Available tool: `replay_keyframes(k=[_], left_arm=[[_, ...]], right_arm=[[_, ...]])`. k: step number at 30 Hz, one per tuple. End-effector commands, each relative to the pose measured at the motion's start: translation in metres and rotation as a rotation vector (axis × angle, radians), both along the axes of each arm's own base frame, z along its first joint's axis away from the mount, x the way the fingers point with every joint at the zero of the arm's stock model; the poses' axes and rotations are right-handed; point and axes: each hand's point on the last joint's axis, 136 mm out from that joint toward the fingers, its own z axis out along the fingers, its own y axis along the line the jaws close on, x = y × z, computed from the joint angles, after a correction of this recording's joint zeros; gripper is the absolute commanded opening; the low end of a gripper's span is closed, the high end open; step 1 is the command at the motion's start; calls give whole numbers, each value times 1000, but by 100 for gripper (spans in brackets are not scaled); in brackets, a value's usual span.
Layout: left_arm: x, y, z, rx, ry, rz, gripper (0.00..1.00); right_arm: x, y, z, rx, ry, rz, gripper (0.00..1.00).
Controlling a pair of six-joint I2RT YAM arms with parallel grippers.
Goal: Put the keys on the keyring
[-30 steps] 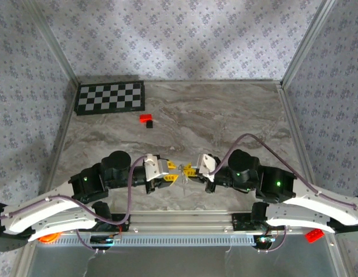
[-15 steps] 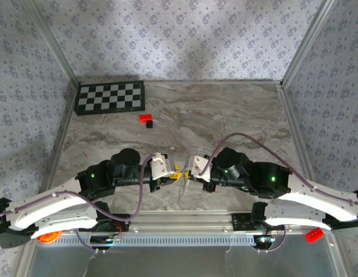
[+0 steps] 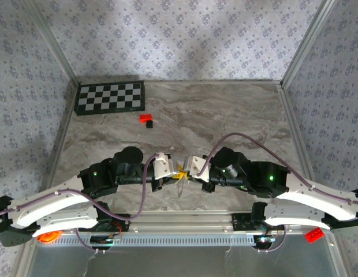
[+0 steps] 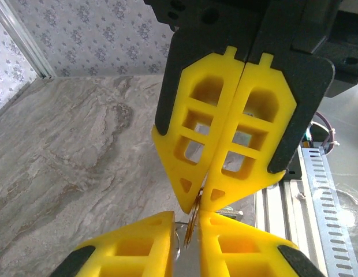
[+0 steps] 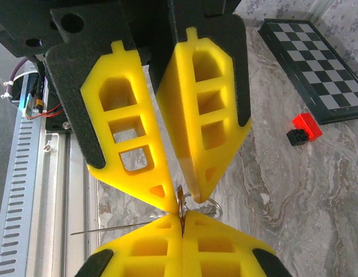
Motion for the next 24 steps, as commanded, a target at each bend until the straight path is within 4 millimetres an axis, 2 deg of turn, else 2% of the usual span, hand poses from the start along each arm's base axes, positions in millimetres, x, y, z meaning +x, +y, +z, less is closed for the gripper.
replay_keyframes(k=[1, 7, 11, 21, 24], left_arm=[[4, -3, 13, -18, -30, 12, 18], [8, -4, 11, -12, -31, 31, 11], [8, -5, 12, -20, -27, 33, 1], [9, -2, 27, -114, -39, 48, 0], [6, 2, 36, -153, -60, 43, 0]], right_arm=[[-6, 7, 25, 75, -28, 45, 0], [-8, 9, 25, 85, -24, 57, 0], [-9, 9, 26, 95, -25, 61, 0], [-9, 8, 27, 119, -5, 50, 0], [-12, 6, 27, 134, 31, 43, 14]])
